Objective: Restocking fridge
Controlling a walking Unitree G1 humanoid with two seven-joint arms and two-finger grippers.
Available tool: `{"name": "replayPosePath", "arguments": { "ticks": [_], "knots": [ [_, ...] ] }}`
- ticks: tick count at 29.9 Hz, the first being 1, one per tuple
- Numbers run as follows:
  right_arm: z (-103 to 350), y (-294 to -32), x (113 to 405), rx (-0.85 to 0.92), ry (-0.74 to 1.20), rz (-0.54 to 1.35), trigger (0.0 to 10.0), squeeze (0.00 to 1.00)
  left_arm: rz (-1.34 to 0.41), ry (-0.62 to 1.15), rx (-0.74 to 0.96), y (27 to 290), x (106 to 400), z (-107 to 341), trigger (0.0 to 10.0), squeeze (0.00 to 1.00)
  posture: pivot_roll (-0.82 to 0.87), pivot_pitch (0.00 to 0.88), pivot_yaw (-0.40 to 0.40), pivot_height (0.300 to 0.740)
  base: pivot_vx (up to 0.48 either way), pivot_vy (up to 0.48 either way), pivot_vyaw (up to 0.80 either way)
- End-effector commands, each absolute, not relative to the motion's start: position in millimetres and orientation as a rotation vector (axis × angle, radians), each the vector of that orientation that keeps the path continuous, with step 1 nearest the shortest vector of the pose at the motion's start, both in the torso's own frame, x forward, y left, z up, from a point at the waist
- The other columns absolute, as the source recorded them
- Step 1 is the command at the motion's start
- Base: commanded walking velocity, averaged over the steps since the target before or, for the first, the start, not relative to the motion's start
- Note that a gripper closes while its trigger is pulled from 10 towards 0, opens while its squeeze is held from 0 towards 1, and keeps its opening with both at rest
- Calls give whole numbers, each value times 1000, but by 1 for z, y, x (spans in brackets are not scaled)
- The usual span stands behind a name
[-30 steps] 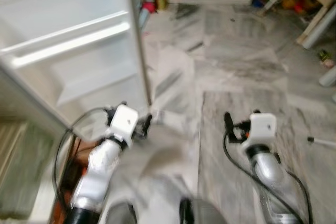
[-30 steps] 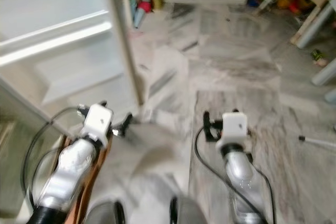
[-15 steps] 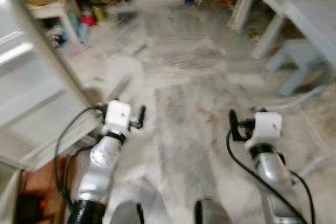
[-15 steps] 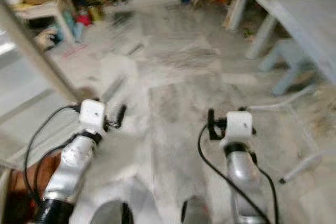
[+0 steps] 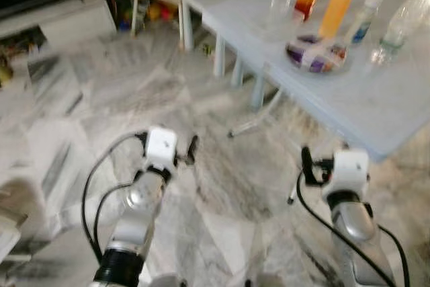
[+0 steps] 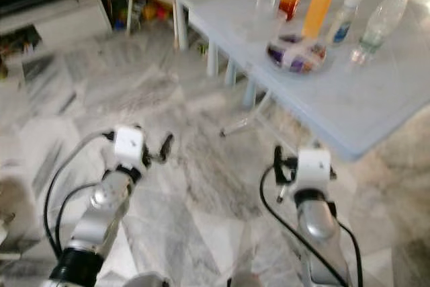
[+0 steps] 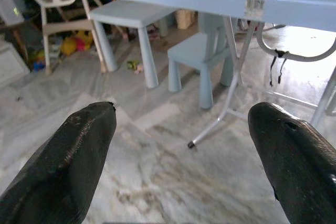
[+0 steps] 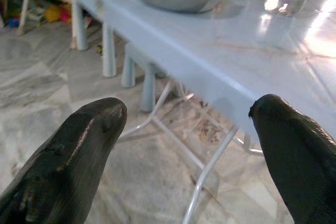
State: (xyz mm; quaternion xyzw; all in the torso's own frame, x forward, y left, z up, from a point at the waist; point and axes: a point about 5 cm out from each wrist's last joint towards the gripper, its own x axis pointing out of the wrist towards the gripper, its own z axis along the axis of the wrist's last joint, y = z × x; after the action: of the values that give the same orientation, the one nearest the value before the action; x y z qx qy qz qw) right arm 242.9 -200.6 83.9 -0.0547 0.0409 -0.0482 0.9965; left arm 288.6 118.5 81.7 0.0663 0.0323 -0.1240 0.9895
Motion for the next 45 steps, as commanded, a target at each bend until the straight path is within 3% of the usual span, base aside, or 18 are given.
{"name": "replayPosePath", "arguments": {
  "ticks": [1,6,15,27,33,45],
  "knots": [
    [86,-192,246,-99,70,-70,10000,0,-221,69,156,127,289,79,10000,0,-33,108,38,740,0,420,0],
    [89,-191,249,-115,62,-63,10000,0,-162,14,136,133,292,88,10000,0,-27,108,41,740,0,431,0],
    [91,-189,245,-112,62,-55,10000,0,-119,27,59,146,281,85,10000,0,-33,119,46,740,0,467,-800],
    [89,-192,241,-110,67,-75,10000,0,-186,19,35,130,282,84,10000,0,-50,97,55,740,0,457,-800],
    [93,-190,245,-109,55,-70,10000,0,-220,10,23,126,283,84,10000,0,-53,92,52,740,339,327,-700],
    [93,-189,245,-115,50,-55,10000,0,-208,18,-22,115,279,82,10000,0,-54,89,55,740,404,258,0]
  ]
}}
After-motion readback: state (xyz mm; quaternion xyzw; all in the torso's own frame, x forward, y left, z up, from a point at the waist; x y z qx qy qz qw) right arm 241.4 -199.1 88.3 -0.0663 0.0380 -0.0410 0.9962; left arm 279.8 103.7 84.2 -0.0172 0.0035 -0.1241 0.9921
